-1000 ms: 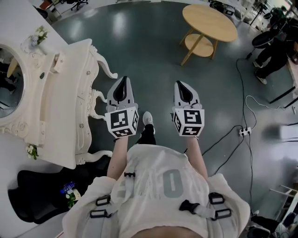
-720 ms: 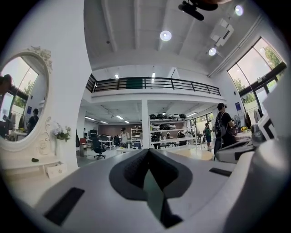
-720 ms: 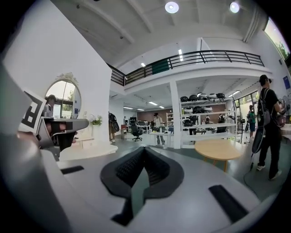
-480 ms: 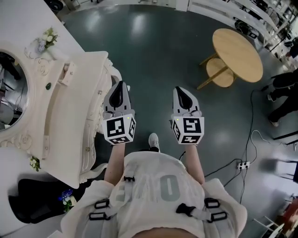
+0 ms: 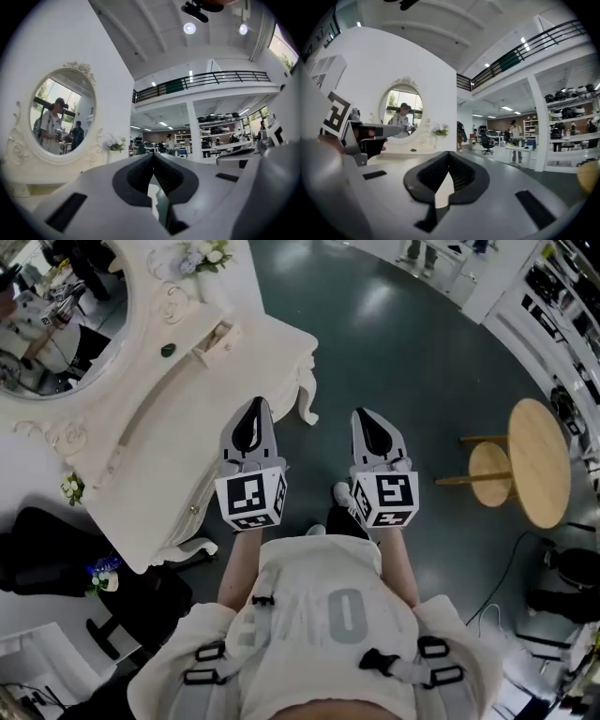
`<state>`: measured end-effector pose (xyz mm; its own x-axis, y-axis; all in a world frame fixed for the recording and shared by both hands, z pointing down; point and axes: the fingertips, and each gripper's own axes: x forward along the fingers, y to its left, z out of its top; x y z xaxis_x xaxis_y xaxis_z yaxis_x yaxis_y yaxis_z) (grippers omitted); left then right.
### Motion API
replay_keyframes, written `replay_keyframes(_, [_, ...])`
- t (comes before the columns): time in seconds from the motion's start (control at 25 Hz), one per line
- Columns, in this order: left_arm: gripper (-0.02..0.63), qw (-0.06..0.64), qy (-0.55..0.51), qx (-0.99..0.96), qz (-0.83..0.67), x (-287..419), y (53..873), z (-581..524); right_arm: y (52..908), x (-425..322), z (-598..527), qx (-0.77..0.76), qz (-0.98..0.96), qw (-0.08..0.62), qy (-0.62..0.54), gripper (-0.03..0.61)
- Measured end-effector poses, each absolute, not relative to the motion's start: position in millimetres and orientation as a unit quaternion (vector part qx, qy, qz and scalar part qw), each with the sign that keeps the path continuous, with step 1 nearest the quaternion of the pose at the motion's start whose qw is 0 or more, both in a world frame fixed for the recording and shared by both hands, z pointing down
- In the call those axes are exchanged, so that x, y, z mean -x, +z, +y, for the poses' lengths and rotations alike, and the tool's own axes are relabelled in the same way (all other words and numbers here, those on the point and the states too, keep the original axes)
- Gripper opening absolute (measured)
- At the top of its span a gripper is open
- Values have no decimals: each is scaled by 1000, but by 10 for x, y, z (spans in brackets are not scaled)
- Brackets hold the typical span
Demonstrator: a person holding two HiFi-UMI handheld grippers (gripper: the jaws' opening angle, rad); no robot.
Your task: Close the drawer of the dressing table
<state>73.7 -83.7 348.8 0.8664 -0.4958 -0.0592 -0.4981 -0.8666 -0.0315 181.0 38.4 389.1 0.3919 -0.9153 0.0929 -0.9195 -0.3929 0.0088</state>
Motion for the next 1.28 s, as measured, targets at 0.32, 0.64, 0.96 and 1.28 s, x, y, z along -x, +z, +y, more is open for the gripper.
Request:
replay_keyframes(0.32, [18,19,31,900,434,40,3396,-1794,3724,-1395,-1097,-714,-699,38,19,6])
replay_keyframes(0.64, [18,24,38,826,562,387,3258,-2451,3522,-1248,-2187,-605,-795,26,-15,8])
replay_keyframes(0.96, [18,28,54,775,629,370,3249,-2972,3562,-1328,-2961,-538,-842,31,-18,8])
replay_keyframes(1.28, [18,26,53,742,668,386,3300,-3206,3690,-1230,-3370,-488,-872,36,-6,8])
